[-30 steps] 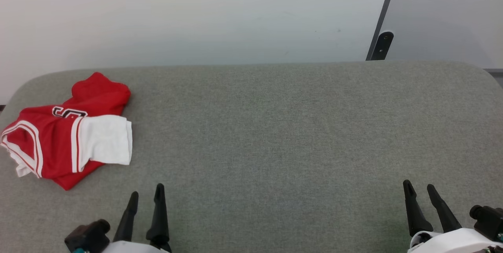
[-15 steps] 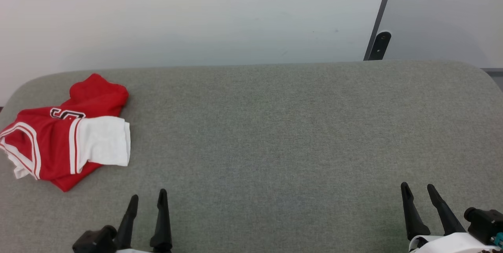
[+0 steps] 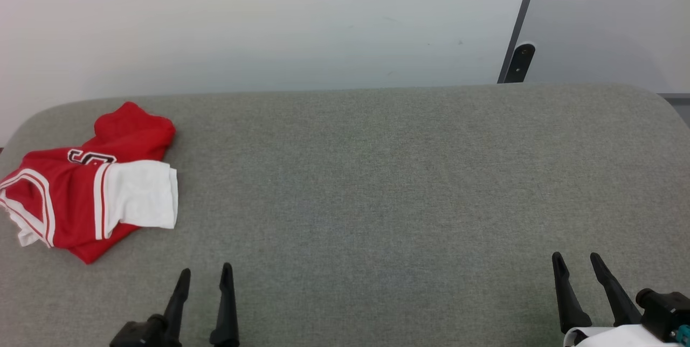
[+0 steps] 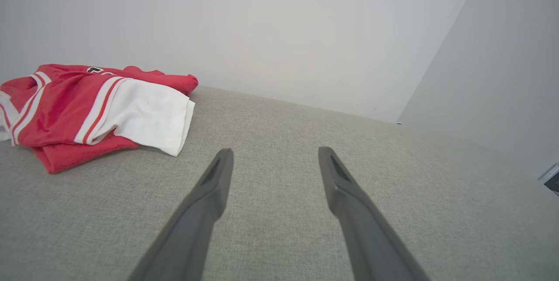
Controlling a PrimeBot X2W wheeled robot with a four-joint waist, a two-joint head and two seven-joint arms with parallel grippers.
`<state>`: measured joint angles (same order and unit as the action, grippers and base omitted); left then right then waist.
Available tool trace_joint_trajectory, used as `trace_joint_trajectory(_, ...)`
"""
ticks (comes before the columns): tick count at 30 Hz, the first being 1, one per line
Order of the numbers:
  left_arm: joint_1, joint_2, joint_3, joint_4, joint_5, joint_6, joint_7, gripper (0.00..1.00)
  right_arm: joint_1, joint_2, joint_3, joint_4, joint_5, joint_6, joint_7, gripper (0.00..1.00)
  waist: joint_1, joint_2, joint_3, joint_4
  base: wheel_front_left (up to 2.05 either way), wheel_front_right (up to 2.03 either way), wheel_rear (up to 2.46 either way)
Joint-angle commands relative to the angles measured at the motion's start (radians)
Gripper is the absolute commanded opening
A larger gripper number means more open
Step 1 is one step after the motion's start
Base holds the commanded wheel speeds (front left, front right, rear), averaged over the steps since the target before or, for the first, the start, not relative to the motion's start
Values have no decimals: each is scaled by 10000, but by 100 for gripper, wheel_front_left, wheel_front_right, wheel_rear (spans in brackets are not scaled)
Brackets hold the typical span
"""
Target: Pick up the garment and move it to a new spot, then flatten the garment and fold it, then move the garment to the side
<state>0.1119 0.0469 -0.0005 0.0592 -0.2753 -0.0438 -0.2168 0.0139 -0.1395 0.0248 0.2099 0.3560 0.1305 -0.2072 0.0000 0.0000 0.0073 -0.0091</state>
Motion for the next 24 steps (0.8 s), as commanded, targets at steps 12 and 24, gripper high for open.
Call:
trace_joint_trajectory(12,232,51,-86,-38,863,155,-303,100,138,-6,-39,-37,-750,4,-352,100,0,0,27,-5,0,0,0)
trace_joint_trajectory(24,373,55,-153,27,1480,150,-509,100,240,64,-79,-45,-1306,4,-578,100,0,0,38,-58,0,0,0)
